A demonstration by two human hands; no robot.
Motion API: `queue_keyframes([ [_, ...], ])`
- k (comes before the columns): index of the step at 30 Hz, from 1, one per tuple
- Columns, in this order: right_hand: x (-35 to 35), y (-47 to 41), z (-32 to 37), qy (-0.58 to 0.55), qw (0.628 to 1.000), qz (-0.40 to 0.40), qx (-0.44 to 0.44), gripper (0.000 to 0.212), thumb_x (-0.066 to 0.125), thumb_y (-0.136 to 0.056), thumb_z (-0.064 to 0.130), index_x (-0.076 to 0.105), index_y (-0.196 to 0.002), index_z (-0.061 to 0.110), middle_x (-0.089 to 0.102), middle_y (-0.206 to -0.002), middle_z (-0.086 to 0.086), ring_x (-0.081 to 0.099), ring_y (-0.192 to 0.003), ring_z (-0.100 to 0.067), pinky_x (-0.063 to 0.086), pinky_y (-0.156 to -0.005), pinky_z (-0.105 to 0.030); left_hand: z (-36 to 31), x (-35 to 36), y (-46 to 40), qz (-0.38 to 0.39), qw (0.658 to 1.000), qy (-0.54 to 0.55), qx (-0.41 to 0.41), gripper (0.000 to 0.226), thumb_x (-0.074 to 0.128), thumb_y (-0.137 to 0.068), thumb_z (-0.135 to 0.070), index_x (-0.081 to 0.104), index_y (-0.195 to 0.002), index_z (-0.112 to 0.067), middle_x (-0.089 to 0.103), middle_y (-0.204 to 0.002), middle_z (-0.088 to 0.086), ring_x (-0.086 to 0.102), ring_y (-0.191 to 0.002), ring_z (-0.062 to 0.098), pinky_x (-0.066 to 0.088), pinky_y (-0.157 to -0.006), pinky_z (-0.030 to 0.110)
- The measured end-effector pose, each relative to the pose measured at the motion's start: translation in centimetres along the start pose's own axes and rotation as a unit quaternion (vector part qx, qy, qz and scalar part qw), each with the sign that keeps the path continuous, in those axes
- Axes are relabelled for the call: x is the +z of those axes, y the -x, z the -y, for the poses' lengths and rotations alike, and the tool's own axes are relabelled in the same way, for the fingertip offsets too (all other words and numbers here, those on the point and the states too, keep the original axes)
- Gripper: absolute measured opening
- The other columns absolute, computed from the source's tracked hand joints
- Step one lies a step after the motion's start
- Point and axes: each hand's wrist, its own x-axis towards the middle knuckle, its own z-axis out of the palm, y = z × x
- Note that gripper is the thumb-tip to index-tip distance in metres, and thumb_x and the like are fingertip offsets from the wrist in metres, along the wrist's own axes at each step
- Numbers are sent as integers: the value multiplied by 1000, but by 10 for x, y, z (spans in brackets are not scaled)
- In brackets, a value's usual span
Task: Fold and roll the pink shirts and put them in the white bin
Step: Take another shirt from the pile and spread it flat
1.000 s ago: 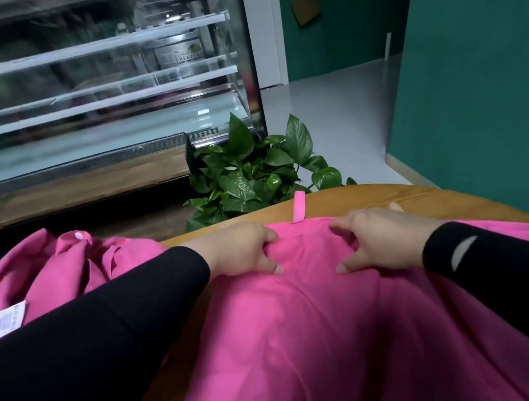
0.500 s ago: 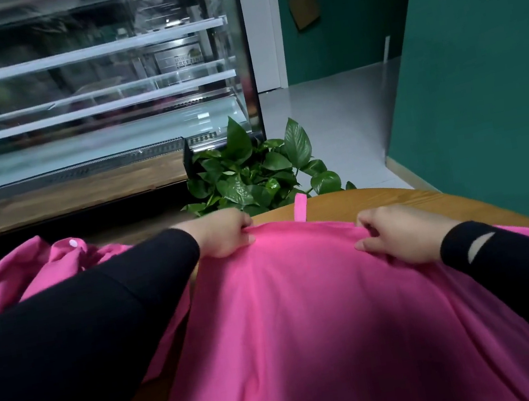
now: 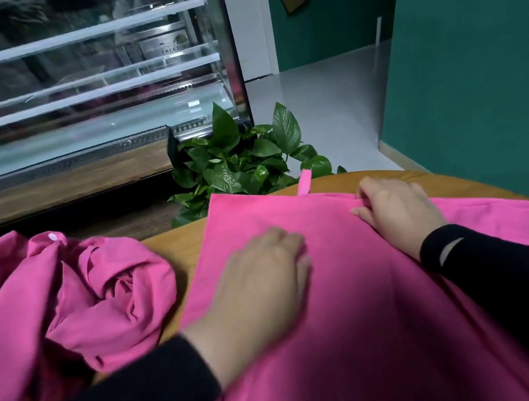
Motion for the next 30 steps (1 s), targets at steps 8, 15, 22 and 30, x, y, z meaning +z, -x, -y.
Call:
queue_keyframes([
  [8,-42,70,44,-83,982,92,-141,46,43,-101,51,56,-139,28,51,-146,11,44,-135,-7,25,-115,-23,1,44,35,99,992,-60,-43,71,16,-101,-61,-2,-159,-25,-6,-167,-7,-8,-153,10,-2,-124,51],
  [15,-33,107,19,16,959,239,-151,89,-13,-80,82,-3,-158,42,-14,-160,22,-11,-151,2,-11,-123,-28,14,41,-18,112,991,-2,71,65,26,-103,-57,13,-160,-28,9,-167,-9,2,-153,7,-2,-125,45],
  [22,-24,110,24,38,977,174,-120,81,-11,-90,69,7,-161,36,2,-168,14,0,-154,-6,1,-126,-38,-45,16,62,-119,992,27,41,28,45,-98,-42,66,-109,-27,67,-117,-8,61,-109,15,48,-91,39],
  [30,-20,113,40,48,984,164,-44,87,-17,-83,65,6,-161,33,2,-169,12,1,-155,-10,2,-126,-44,-16,43,117,46,994,-2,-96,69,17,-94,-67,25,-155,-37,12,-163,-15,11,-151,3,8,-124,48],
])
